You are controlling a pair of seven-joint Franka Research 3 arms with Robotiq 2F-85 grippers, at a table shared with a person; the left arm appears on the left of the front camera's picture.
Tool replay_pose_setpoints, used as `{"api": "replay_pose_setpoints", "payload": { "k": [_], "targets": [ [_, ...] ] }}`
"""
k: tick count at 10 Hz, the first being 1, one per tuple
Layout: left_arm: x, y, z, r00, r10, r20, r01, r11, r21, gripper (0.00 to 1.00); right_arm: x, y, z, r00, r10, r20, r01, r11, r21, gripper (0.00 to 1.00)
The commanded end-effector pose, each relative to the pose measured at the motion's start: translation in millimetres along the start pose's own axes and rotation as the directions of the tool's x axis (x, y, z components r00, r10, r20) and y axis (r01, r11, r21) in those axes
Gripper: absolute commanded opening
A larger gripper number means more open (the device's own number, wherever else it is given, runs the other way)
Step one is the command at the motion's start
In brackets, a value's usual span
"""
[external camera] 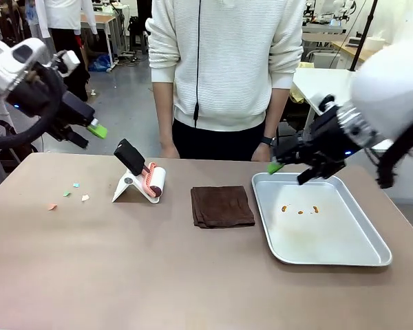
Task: Clean the surface of the table.
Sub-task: Hold the Lint Roller with your left hand and the towel with your right hand.
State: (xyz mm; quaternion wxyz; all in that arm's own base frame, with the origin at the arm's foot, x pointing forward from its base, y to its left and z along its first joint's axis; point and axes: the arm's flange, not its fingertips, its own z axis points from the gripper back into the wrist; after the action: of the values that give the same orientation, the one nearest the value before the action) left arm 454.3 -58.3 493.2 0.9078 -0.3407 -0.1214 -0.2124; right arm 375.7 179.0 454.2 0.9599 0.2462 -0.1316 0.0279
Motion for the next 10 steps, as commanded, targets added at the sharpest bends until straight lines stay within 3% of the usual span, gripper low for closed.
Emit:
{"api": "replay_pose_setpoints", "payload": {
  "k": [1,4,5,6,8,10],
  "targets": [
    [9.3,-0.5,0.3,0.999,0.025,-0.039,-0.024,1.0,0.004,1.0,10.6,18.1,-21.5,0.996,-0.071,-0.058,0.069,0.997,-0.021,1.0],
    [13.1,-1.5,-11.7,0.996,0.077,-0.054,-0.077,0.997,0.009,1.0,9.1,22.6,-35.2,0.987,-0.082,-0.136,0.079,0.997,-0.025,1.0],
    [10.1,-4.1,-9.0,0.995,0.092,-0.029,-0.091,0.995,0.038,1.0,10.3,12.7,-24.6,0.993,-0.048,-0.109,0.047,0.999,-0.016,1.0],
    [9.4,3.3,-14.4,0.999,0.042,-0.032,-0.042,0.999,-0.009,1.0,2.9,18.4,-43.5,0.991,-0.066,-0.118,0.065,0.998,-0.008,1.0],
    [9.4,3.3,-14.4,0.999,0.042,-0.032,-0.042,0.999,-0.009,1.0,2.9,18.4,-43.5,0.991,-0.066,-0.118,0.065,0.998,-0.008,1.0],
    [16.7,4.2,-18.1,0.992,0.107,-0.06,-0.108,0.994,-0.005,1.0,16.8,13.2,-46.3,0.99,-0.032,-0.141,0.03,0.999,-0.011,1.0]
  ]
}}
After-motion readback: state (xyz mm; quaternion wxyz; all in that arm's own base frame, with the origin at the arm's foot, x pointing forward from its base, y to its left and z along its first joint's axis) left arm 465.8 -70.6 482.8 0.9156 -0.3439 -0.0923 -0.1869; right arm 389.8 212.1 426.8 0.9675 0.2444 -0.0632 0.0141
